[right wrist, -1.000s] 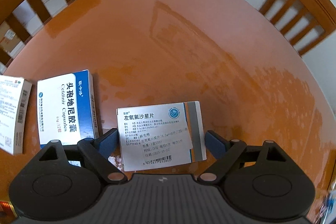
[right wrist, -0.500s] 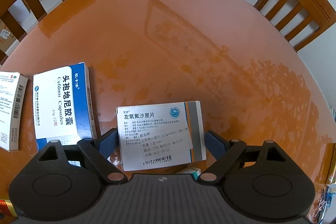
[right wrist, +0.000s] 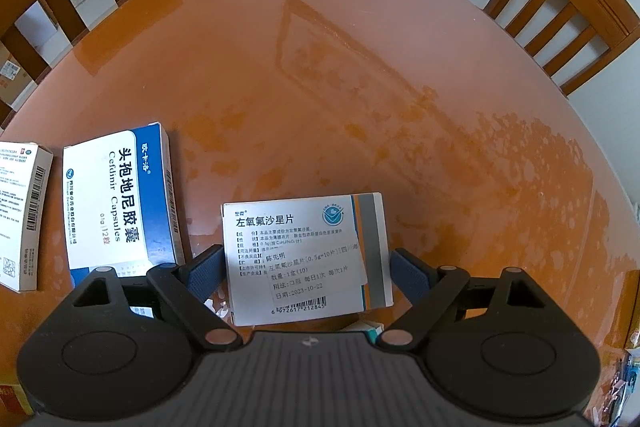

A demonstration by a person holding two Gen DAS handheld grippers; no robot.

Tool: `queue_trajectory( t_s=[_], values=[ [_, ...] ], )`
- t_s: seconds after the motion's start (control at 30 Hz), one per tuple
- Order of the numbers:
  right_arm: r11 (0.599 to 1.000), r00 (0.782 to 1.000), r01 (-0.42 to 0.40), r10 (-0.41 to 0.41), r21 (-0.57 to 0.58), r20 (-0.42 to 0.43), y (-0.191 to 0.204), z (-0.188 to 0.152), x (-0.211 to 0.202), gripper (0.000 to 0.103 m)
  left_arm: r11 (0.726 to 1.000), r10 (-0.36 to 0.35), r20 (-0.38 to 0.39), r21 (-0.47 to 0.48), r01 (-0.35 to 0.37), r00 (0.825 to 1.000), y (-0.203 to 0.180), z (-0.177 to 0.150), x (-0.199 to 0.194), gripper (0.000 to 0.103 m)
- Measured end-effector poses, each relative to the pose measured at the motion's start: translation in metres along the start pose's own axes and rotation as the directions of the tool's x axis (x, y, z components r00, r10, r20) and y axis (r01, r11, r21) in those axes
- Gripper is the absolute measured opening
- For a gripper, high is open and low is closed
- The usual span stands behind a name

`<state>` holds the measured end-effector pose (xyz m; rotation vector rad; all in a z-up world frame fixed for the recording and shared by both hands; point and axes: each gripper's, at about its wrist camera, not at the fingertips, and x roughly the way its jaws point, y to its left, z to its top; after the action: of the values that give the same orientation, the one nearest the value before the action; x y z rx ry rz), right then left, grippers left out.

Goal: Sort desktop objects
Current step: 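Lift the white tablet box off the table with the right gripper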

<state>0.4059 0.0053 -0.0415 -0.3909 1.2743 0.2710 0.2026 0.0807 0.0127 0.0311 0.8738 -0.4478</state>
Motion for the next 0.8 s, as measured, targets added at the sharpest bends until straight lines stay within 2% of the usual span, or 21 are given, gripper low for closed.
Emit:
queue_trajectory(
  t_s=[0.8],
  values=[
    [1.0,1.0,-0.025,0.025,0.016,0.008,-0.021,-0.008,-0.007,0.091,0.998,0.063,0.005,-0.029,-0.063,0.998,0.007,0.02,0.018,0.103]
  ],
)
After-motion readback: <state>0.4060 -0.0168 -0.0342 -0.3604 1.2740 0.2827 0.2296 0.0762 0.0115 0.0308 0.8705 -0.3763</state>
